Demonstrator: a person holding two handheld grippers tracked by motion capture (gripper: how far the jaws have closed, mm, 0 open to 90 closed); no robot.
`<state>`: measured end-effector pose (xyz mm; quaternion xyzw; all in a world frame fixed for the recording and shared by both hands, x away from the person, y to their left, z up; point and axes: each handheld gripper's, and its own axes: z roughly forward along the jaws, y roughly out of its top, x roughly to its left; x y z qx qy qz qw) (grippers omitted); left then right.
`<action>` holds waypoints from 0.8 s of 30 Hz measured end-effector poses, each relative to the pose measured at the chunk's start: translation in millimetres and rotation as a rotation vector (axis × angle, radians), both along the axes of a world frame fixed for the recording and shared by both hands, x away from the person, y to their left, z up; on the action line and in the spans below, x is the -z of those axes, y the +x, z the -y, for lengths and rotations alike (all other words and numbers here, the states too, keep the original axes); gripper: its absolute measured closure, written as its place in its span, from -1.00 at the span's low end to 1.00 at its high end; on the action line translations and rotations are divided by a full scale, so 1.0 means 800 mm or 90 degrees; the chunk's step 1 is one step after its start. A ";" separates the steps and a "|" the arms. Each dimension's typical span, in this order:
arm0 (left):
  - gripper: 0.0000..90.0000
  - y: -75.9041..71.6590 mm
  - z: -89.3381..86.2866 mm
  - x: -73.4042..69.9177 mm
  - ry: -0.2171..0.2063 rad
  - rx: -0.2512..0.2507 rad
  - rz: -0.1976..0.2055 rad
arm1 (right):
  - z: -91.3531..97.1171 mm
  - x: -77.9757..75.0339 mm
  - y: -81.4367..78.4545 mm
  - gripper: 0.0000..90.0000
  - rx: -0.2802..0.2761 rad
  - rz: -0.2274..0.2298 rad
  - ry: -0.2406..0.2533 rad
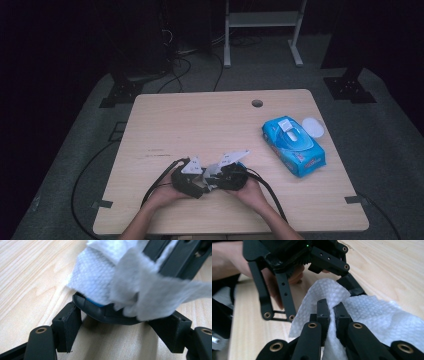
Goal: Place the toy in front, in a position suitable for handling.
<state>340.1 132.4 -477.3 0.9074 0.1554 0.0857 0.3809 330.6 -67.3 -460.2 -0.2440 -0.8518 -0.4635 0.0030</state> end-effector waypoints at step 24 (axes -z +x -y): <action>-0.42 0.001 -0.002 0.000 -0.002 -0.004 -0.003 | -0.010 -0.010 0.009 0.89 0.059 0.074 -0.020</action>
